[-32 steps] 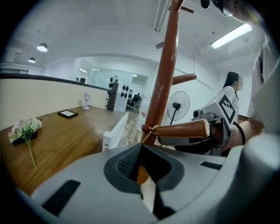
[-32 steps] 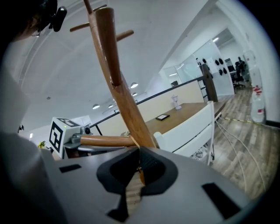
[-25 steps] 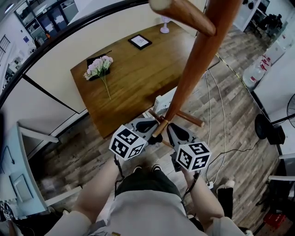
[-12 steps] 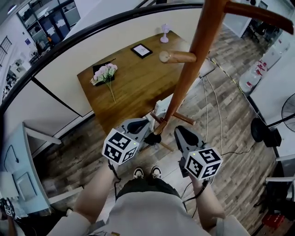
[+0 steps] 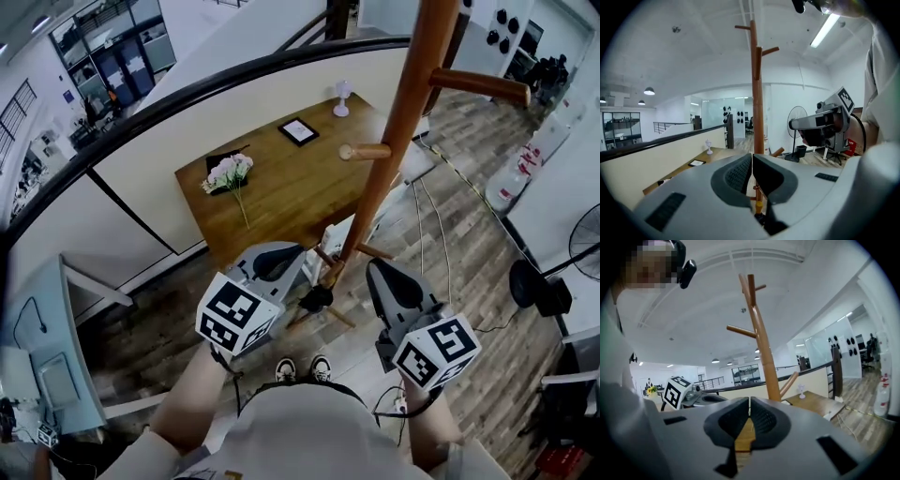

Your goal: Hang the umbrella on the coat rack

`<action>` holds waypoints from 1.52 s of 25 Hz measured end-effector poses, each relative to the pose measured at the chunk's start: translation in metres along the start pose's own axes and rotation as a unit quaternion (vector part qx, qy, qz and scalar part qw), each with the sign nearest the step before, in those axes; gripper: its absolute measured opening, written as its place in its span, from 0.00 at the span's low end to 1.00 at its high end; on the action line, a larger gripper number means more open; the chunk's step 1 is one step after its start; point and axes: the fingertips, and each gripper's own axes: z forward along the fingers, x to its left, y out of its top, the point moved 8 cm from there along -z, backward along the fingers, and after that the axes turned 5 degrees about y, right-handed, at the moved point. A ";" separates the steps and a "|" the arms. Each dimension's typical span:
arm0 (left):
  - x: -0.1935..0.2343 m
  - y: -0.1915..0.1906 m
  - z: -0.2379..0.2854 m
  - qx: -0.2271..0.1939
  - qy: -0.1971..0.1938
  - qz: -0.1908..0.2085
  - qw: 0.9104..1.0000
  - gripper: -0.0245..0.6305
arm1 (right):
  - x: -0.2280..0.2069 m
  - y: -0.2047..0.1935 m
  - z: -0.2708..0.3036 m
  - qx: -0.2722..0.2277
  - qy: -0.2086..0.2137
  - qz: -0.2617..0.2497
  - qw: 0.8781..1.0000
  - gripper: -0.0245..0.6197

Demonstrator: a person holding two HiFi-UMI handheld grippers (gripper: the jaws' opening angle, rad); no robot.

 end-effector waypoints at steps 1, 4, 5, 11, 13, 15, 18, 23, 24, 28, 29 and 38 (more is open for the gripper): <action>0.001 0.009 -0.006 -0.010 0.003 0.004 1.000 0.05 | 0.004 0.008 -0.002 -0.008 0.002 -0.006 1.000 0.06; 0.003 0.032 -0.025 -0.038 0.015 0.014 0.999 0.05 | 0.015 0.031 -0.008 -0.032 0.009 -0.024 0.999 0.05; 0.003 0.039 -0.032 -0.048 0.019 0.017 0.999 0.05 | 0.018 0.037 -0.010 -0.038 0.010 -0.031 0.999 0.05; 0.000 0.071 -0.065 -0.109 0.045 0.038 0.992 0.05 | 0.033 0.060 -0.021 -0.057 0.012 -0.061 0.996 0.05; -0.001 0.075 -0.075 -0.115 0.050 0.037 0.991 0.05 | 0.039 0.065 -0.027 -0.064 0.021 -0.062 0.996 0.05; -0.004 0.073 -0.085 -0.116 0.057 0.033 0.991 0.04 | 0.046 0.065 -0.033 -0.068 0.034 -0.058 0.995 0.04; -0.006 0.063 -0.093 -0.111 0.073 0.028 0.991 0.04 | 0.046 0.049 -0.035 -0.052 0.045 -0.040 0.997 0.04; -0.010 0.046 -0.088 -0.089 0.070 0.021 0.993 0.04 | 0.044 0.024 -0.028 -0.016 0.052 -0.012 0.998 0.04; -0.010 0.045 -0.088 -0.087 0.070 0.020 0.994 0.04 | 0.045 0.023 -0.027 -0.014 0.053 -0.011 0.998 0.04; -0.010 0.046 -0.090 -0.084 0.070 0.018 0.994 0.04 | 0.044 0.028 -0.025 -0.017 0.055 -0.017 0.998 0.04; -0.010 0.047 -0.090 -0.085 0.069 0.019 0.994 0.04 | 0.044 0.030 -0.026 -0.018 0.054 -0.019 0.998 0.04; -0.014 0.046 -0.089 -0.081 0.069 0.016 0.994 0.04 | 0.039 0.030 -0.034 -0.018 0.046 -0.019 0.999 0.04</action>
